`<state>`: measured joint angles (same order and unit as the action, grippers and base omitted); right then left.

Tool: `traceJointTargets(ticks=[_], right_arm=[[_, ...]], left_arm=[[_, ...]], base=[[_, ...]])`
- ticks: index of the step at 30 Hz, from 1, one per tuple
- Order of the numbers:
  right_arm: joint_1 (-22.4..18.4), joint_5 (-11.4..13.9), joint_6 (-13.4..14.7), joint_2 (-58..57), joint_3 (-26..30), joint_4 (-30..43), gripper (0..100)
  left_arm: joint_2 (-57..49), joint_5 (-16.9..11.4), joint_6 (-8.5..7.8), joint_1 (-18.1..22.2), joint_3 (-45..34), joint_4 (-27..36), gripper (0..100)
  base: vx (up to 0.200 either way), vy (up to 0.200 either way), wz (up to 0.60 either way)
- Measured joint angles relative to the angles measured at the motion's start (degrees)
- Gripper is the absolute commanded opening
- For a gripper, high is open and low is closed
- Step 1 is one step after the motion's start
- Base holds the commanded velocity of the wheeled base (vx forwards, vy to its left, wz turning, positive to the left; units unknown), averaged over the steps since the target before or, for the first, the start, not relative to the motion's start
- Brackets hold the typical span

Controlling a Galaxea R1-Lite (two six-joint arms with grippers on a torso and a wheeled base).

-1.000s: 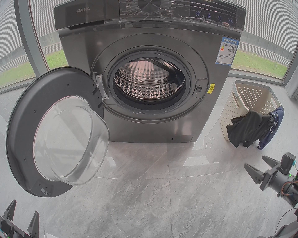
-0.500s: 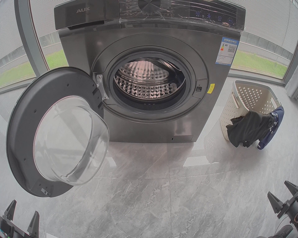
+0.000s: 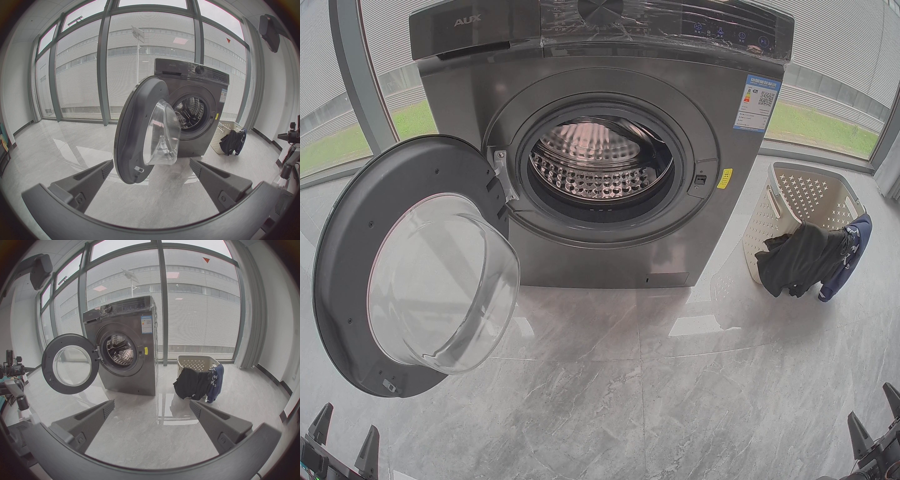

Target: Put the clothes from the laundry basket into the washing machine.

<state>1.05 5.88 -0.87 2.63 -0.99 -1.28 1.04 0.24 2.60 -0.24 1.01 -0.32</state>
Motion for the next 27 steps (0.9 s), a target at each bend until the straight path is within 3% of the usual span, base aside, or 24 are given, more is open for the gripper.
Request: traceJointTargets(ticks=[2,5,8,14,27], right_arm=[[-0.11,-1.21,0.87,-0.68,-0.02,-0.2,100],[-0.23,-6.28,2.52,-1.34,-0.02,-0.16,100],[-0.32,-8.91,2.94,-1.67,-0.02,0.3,100],[-0.48,-5.47,0.02,-1.95,-0.02,1.01,100],[-0.39,-5.34,1.02,-2.01,-0.02,1.06,100]], left_arm=[[0.0,0.0,0.0,0.04,0.0,0.0,100],[0.0,0.0,0.0,0.04,0.0,0.0,100],[0.0,-0.02,0.0,-0.02,0.0,0.0,100],[0.0,0.0,-0.02,-0.02,0.0,0.05,100],[0.0,-0.02,-0.04,-0.02,0.0,0.0,100]], base=[[0.0,0.0,0.0],[0.0,0.0,0.0],[0.0,0.0,0.0],[0.0,-0.2,0.0],[0.0,-0.2,0.0]])
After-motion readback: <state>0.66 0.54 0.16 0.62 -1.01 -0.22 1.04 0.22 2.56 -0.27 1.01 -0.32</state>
